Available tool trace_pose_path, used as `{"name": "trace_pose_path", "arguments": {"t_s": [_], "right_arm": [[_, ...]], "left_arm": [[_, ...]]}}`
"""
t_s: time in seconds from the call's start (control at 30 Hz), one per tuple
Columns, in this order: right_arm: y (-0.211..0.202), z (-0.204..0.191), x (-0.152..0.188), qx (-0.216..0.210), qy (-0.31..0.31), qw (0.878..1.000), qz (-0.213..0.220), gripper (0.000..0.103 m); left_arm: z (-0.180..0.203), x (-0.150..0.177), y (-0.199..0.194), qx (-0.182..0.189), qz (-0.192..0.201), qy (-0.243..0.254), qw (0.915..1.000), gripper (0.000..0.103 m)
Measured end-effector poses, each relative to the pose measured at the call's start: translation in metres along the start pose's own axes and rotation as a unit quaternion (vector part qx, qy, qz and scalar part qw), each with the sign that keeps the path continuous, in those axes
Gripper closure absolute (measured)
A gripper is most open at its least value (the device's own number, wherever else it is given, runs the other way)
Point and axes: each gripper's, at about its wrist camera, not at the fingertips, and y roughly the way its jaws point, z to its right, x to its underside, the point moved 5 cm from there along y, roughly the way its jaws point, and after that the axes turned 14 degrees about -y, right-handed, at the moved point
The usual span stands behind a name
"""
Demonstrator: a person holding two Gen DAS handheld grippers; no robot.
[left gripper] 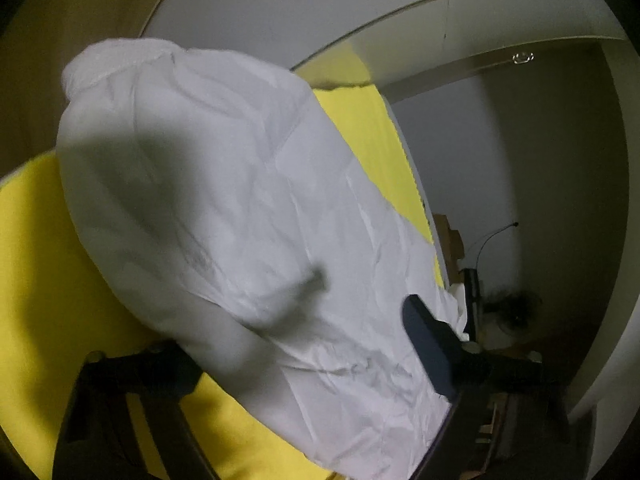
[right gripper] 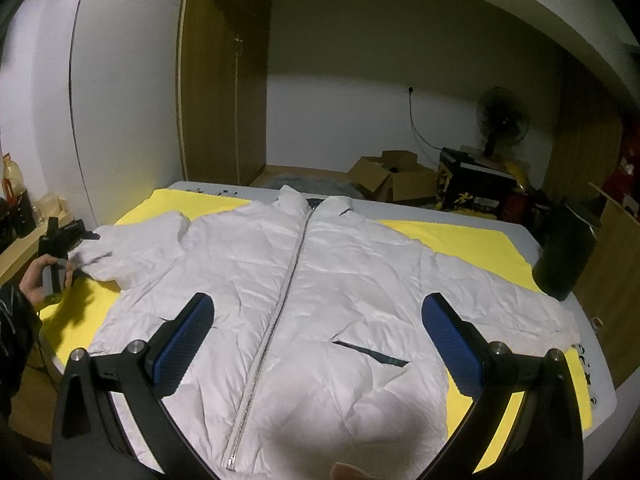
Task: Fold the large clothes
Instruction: 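Grasp the white jacket sleeve with the left gripper and lift it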
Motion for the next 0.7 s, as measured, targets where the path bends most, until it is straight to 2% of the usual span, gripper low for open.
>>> {"name": "trace_pose_path", "arguments": {"t_s": [0.07,0.1,0.13,0.17,0.2,0.23,0.33,0.4,0.5,0.57,0.63,0.7], "right_arm": [[0.008,-0.003,-0.001,-0.002,-0.001,1.000,-0.007,0.000],[0.015,-0.005,0.000,-0.002,-0.003,1.000,-0.016,0.000],[0.021,-0.007,0.001,-0.002,-0.003,1.000,-0.024,0.000],[0.028,-0.010,0.002,0.000,-0.005,0.999,-0.036,0.000],[0.034,-0.014,0.002,0.000,-0.006,0.999,-0.044,0.000],[0.040,-0.019,0.001,-0.008,-0.007,0.999,-0.052,0.000],[0.065,-0.040,-0.008,-0.048,-0.008,0.996,-0.077,0.000],[0.093,-0.059,-0.022,-0.061,-0.010,0.994,-0.095,0.000],[0.145,-0.093,-0.044,-0.097,0.001,0.987,-0.124,0.000],[0.187,-0.121,-0.058,-0.098,-0.005,0.985,-0.142,0.000],[0.226,-0.149,-0.065,-0.094,-0.013,0.982,-0.163,0.000],[0.248,-0.166,-0.064,-0.096,-0.008,0.979,-0.181,0.000]], "left_arm": [[0.002,-0.003,0.000,0.004,0.002,0.007,1.0000,0.033],[0.001,-0.002,-0.003,0.005,0.005,0.011,0.9999,0.043],[0.003,-0.004,-0.003,0.005,0.010,0.017,0.9998,0.059],[0.003,-0.005,-0.007,0.002,0.019,0.023,0.9995,0.067],[0.004,-0.008,-0.006,0.000,0.025,0.028,0.9993,0.090],[0.006,-0.010,-0.006,-0.005,0.030,0.034,0.9990,0.093],[0.017,-0.013,-0.011,0.000,0.047,0.060,0.9971,0.094],[0.033,-0.008,-0.020,-0.004,0.073,0.098,0.9926,0.094],[0.060,0.007,-0.038,-0.010,0.111,0.156,0.9815,0.095],[0.082,0.018,-0.049,-0.008,0.128,0.187,0.9739,0.096],[0.089,0.020,-0.052,0.004,0.124,0.185,0.9748,0.090],[0.083,0.012,-0.046,-0.015,0.103,0.159,0.9818,0.088]]}}
